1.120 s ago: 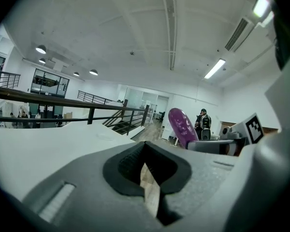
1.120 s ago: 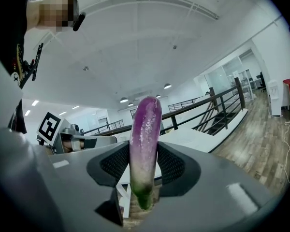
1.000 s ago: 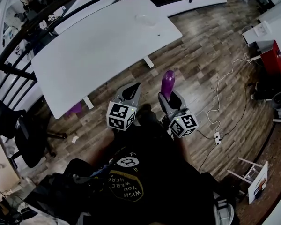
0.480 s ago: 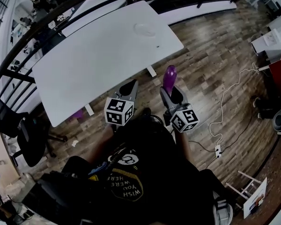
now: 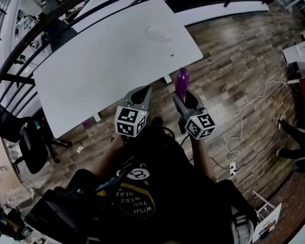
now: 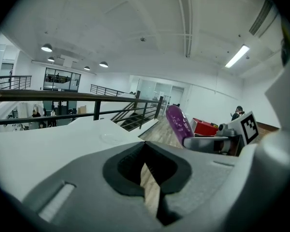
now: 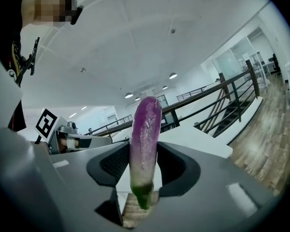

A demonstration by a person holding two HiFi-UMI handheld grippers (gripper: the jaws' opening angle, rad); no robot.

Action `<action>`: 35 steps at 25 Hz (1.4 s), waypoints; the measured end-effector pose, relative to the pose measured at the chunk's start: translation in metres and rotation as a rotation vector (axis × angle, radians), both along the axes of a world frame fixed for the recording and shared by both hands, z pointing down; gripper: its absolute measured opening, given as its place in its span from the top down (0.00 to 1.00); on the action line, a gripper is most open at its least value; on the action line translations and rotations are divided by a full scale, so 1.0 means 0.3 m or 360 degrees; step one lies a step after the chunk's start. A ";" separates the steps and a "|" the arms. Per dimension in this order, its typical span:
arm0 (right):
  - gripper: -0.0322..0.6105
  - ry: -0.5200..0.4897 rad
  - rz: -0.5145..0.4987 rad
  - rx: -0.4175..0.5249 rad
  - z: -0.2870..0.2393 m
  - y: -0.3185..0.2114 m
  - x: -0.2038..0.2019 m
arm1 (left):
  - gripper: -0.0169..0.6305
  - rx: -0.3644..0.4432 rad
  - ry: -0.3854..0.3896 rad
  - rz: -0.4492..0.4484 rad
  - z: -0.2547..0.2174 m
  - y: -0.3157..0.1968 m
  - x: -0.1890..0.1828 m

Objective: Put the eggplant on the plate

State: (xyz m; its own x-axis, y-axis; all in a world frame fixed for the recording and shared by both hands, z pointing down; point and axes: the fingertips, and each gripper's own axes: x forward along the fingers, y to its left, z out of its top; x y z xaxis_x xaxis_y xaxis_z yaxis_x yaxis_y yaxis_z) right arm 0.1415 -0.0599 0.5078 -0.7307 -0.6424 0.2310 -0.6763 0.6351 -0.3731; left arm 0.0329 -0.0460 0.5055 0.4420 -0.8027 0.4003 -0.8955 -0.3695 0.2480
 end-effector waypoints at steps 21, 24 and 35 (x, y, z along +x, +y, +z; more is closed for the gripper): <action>0.67 0.0704 -0.0466 -0.0153 0.506 -0.988 -0.320 | 0.97 -0.0135 0.0073 -0.0047 0.309 -0.891 -0.227; 0.67 0.0972 -0.0679 -0.0148 0.631 -1.104 -0.364 | 0.97 -0.0203 0.0036 -0.0108 0.353 -0.931 -0.250; 0.67 0.1670 -0.1036 -0.0212 0.958 -1.334 -0.446 | 0.97 -0.0367 0.0123 -0.0447 0.400 -0.773 -0.361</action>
State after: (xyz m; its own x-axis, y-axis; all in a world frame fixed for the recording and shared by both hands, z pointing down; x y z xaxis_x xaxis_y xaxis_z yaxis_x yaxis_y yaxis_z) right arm 0.0076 -0.4601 0.7952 -0.3274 -0.1562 0.9319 -0.2600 0.9631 0.0700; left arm -0.0752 -0.2780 0.6255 0.2536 -0.7895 0.5589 -0.9294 -0.0386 0.3672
